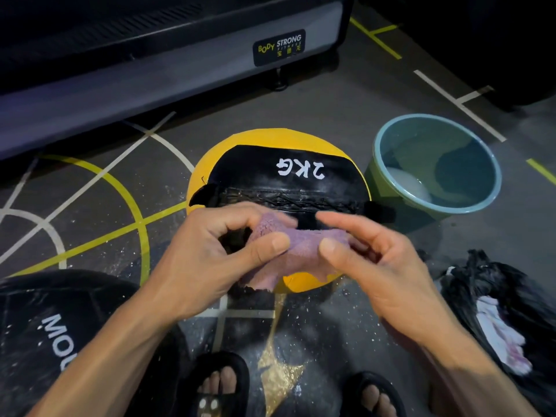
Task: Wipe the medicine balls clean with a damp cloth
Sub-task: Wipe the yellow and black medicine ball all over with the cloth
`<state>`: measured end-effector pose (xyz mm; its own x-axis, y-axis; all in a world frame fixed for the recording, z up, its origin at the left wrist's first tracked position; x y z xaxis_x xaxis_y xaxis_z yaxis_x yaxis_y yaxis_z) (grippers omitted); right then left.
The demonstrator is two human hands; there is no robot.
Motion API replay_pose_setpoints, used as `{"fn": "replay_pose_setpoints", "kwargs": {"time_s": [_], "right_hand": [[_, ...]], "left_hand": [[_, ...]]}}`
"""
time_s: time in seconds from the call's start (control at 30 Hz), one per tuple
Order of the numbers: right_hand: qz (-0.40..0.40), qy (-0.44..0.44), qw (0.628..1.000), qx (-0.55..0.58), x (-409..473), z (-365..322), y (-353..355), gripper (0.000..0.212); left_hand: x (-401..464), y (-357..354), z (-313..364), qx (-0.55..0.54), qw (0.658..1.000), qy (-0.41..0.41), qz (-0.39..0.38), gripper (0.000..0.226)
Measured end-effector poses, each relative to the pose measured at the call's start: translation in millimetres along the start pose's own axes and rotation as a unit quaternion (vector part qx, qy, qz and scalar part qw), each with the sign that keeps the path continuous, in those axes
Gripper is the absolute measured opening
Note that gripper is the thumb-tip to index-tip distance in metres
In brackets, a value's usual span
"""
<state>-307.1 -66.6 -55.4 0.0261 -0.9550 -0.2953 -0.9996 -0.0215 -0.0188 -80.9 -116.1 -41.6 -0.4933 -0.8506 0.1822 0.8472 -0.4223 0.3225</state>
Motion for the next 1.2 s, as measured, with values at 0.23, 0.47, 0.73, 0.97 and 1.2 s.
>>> {"fn": "replay_pose_setpoints", "kwargs": {"time_s": [0.23,0.47,0.73,0.97,1.2], "right_hand": [[-0.052,-0.010,0.994,-0.094,-2.4,13.1,2.2,0.024],[0.003,-0.078,0.986,0.147,3.5,30.0,26.8,0.035],[0.288,0.142,0.906,-0.275,50.7,4.5,31.2,0.040],[0.190,0.158,0.854,-0.458,126.7,0.1,-49.9,0.031],[0.075,0.190,0.842,-0.499,115.0,-10.0,-31.8,0.042]], "left_hand": [[-4.9,-3.8,-8.6,-0.009,0.998,0.062,-0.030,0.017],[-14.5,2.0,-25.7,0.077,0.990,0.090,0.073,0.015],[-7.4,20.2,-61.6,0.312,0.938,0.111,0.105,0.046],[-6.0,14.7,-74.9,0.300,0.943,0.062,0.129,0.045],[-6.5,32.7,-89.2,0.350,0.921,0.055,0.160,0.032]]}}
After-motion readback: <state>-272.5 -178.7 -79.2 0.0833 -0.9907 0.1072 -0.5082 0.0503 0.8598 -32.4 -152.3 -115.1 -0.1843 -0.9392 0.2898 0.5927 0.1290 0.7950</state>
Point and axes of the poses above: each hand's wrist, its own x-axis towards the middle knuckle, its own y-axis out of the back of the hand, z = x × y, the point moved 1 cm from there along x, towards the middle knuckle, and after that the axes turned 5 degrees about -y, right-handed, at the moved point
